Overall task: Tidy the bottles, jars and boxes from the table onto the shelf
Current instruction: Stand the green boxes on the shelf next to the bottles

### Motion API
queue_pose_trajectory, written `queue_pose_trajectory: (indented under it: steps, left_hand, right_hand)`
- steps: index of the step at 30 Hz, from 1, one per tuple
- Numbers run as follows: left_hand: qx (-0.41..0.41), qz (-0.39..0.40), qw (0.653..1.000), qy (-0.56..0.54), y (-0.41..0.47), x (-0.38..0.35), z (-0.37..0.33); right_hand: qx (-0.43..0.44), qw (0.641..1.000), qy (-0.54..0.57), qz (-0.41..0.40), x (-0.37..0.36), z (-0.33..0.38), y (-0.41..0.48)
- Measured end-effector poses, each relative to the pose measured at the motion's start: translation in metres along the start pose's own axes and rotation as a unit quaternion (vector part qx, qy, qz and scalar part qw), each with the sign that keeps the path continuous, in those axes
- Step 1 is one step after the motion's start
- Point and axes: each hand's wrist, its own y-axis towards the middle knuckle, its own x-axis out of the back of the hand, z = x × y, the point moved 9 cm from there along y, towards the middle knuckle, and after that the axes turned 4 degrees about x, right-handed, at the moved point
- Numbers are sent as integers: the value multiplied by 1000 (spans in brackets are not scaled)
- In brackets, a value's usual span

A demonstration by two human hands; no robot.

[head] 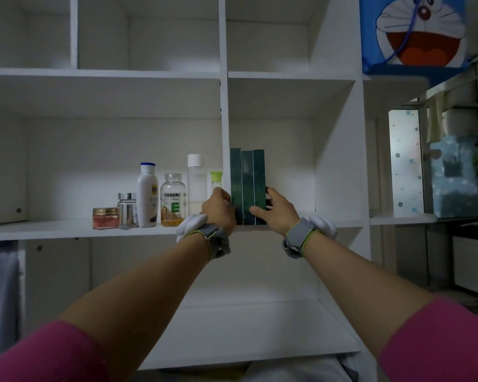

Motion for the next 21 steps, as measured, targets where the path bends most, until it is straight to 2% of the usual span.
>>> queue_pose_trajectory:
  steps: [11, 21]
  left_hand:
    - [1, -12, 1000, -10, -6, 8, 3]
    - [36, 23, 999, -34, -24, 26, 13]
  right_hand:
    - [-39, 999, 1, -20, 8, 6, -9]
    - [-88, 994, 13, -69, 26, 16, -34]
